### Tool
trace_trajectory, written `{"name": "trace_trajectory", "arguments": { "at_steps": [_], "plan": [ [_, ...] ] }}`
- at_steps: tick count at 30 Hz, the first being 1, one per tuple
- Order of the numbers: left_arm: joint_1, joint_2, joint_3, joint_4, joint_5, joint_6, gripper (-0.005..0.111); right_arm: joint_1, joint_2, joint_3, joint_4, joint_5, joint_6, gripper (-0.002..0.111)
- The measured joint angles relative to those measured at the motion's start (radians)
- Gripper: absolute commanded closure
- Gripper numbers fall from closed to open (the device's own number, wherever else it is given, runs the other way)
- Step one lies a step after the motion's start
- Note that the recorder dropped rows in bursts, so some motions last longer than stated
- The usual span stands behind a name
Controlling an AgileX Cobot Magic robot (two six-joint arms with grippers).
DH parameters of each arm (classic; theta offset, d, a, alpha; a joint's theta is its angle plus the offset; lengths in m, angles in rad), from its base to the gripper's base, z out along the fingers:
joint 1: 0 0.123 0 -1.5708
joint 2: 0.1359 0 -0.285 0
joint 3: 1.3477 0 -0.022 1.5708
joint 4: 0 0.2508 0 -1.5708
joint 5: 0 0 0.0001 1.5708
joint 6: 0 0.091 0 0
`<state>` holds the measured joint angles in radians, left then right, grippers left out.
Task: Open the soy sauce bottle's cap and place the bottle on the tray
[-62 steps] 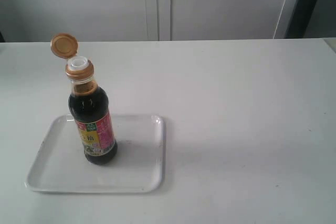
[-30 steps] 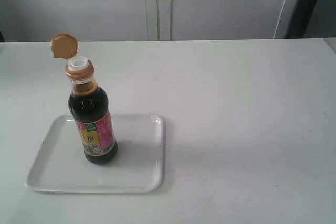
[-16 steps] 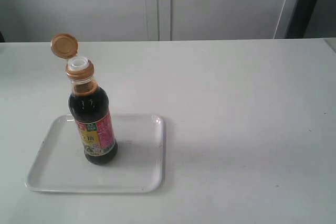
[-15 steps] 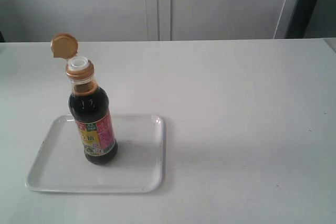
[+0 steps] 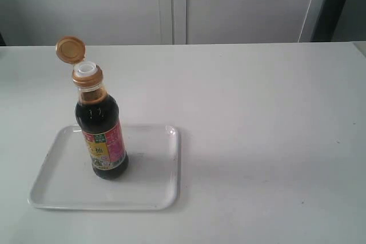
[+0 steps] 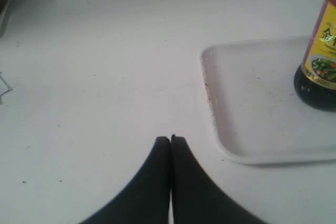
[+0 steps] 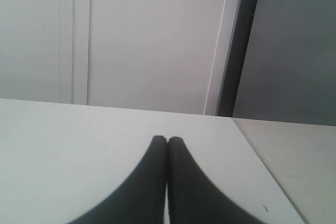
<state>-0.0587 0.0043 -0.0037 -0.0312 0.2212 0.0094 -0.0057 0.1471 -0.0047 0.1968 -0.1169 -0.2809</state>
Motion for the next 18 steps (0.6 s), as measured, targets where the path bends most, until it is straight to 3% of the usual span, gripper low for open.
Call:
{"name": "trace_trajectory", "arguments": {
  "at_steps": [18],
  "plan": [
    [0.0,0.0,0.0,0.0,0.0,0.0,0.107,0.0,-0.036,0.0,-0.002,0.011,0.024,0.108]
  ]
}}
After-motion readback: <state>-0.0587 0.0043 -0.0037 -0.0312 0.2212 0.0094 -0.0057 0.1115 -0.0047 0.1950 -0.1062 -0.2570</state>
